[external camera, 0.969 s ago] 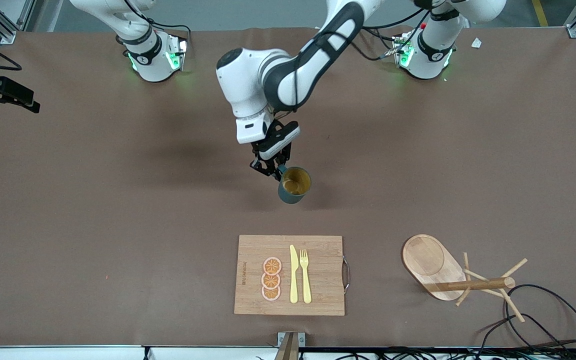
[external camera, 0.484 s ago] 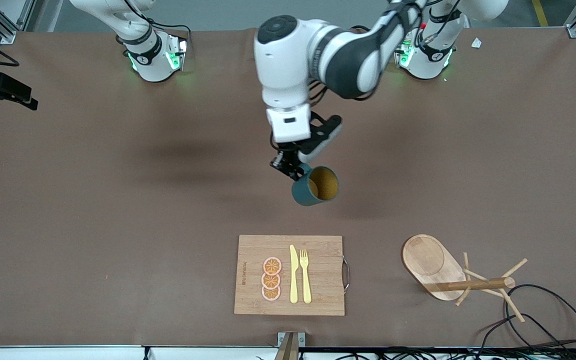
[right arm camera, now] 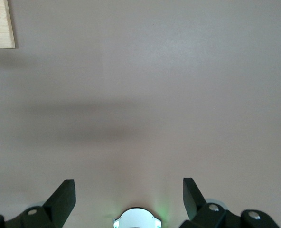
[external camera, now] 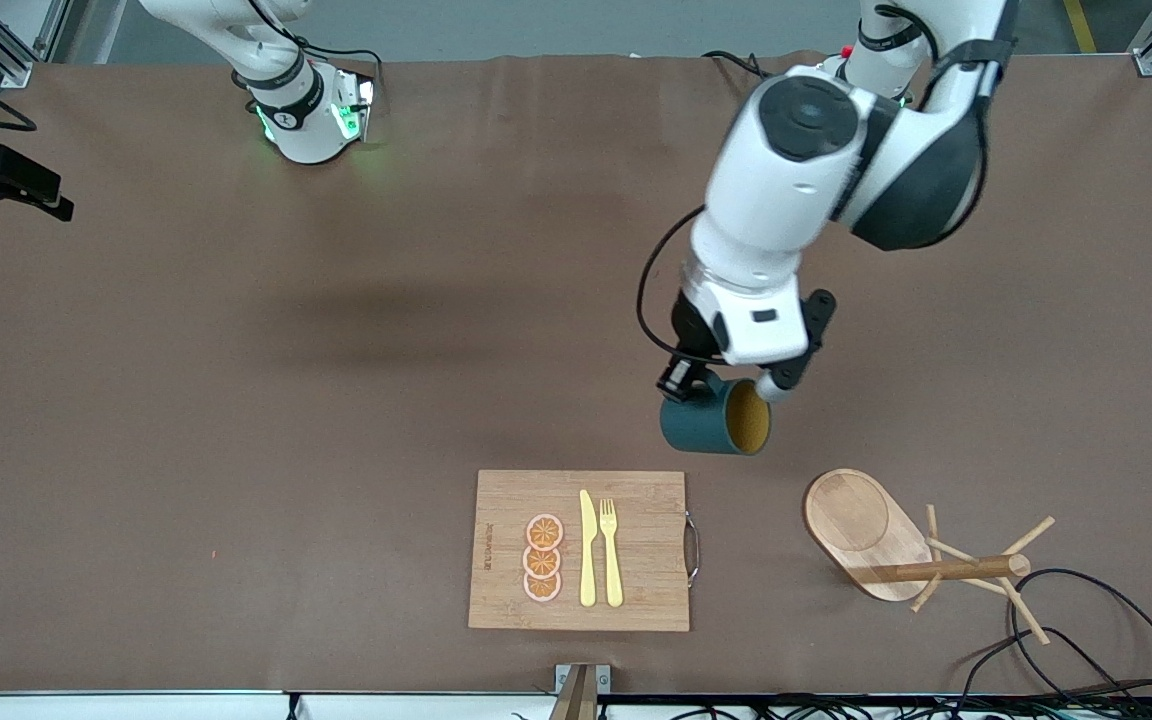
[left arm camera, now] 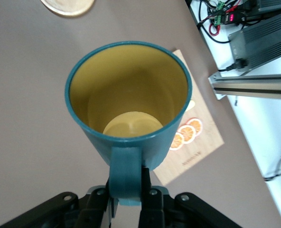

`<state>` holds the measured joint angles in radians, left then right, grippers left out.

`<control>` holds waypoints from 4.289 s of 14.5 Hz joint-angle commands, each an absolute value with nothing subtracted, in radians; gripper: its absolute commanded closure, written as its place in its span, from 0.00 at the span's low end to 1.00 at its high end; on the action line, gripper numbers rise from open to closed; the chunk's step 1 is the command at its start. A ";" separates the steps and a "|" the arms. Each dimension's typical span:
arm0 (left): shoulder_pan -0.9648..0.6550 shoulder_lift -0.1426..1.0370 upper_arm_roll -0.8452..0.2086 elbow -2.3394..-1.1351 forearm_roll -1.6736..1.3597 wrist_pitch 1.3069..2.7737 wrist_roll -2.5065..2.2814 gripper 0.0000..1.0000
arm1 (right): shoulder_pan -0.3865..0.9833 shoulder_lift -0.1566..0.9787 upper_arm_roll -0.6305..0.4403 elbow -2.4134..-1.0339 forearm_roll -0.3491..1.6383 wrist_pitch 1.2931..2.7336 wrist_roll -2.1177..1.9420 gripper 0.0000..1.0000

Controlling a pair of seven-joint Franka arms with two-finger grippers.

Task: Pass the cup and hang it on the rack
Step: 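Lift the mug by its handle and carry it toward the rack, then hang the mug handle onto a rack peg with the left gripper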

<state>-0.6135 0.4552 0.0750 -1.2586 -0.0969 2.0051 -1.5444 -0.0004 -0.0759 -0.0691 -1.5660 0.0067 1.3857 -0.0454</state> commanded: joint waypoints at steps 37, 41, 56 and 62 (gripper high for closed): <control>0.041 0.676 0.066 -1.278 -1.341 1.697 -0.549 1.00 | 0.000 -0.110 -0.067 -1.598 0.020 1.385 -0.054 0.00; 0.060 0.692 0.066 -1.278 -1.345 1.697 -0.517 1.00 | -0.002 -0.112 -0.067 -1.600 0.020 1.385 -0.055 0.00; 0.094 0.722 0.071 -1.275 -1.345 1.703 -0.511 1.00 | 0.002 -0.114 -0.067 -1.601 0.025 1.393 -0.060 0.00; 0.117 0.735 0.072 -1.273 -1.345 1.703 -0.488 1.00 | 0.002 -0.114 -0.067 -1.601 0.025 1.404 -0.058 0.00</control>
